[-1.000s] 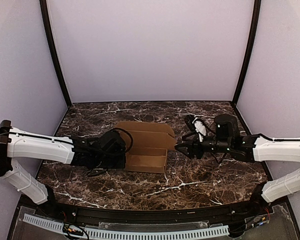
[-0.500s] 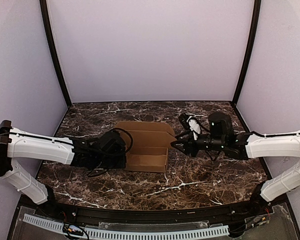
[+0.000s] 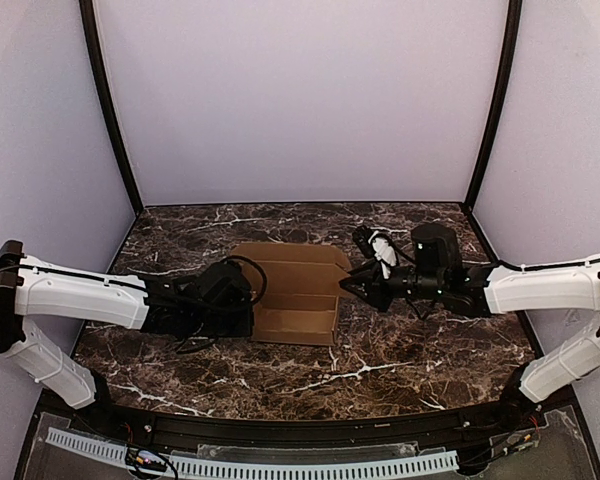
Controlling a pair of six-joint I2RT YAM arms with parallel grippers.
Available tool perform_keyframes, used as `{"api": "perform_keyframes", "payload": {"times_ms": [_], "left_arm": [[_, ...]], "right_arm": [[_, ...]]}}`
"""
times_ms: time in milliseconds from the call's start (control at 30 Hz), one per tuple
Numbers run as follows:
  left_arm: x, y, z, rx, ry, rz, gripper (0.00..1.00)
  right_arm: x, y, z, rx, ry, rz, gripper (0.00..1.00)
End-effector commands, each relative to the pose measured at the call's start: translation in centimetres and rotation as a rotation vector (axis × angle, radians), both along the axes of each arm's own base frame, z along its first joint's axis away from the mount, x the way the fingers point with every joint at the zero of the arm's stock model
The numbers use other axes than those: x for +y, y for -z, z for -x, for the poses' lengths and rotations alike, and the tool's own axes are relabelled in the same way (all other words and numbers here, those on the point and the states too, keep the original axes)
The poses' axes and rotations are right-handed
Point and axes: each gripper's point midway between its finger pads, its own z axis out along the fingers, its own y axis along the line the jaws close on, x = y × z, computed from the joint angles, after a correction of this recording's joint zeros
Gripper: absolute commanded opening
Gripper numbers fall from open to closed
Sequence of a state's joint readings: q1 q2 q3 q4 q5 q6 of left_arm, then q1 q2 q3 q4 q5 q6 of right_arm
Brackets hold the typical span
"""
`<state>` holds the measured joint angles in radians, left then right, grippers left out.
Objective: Fold the paper box
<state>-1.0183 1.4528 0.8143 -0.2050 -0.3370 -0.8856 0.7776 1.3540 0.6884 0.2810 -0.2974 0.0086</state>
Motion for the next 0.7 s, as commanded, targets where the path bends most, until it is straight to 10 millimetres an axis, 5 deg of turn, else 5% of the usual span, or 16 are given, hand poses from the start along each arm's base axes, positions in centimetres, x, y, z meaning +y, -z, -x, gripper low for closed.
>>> {"api": "perform_keyframes", "payload": {"times_ms": [0,400,667], "left_arm": [[0.4,0.4,0.1,-0.002,0.008,-0.013,0.00],[0.4,0.5,0.1,-0.004,0.012,-0.019,0.00],[0.1,0.4,0.0,-0.008,0.029,-0.027,0.02]], "right_arm": [[0.5,-2.2,-0.6,-0.051,-0.003,-0.049,0.20],[0.6,-1.9,-0.6,-0.042,-0.011,-0.046,0.01],[0.8,-1.2,-0.5,-0.027,-0.021,-0.038,0.00]]}}
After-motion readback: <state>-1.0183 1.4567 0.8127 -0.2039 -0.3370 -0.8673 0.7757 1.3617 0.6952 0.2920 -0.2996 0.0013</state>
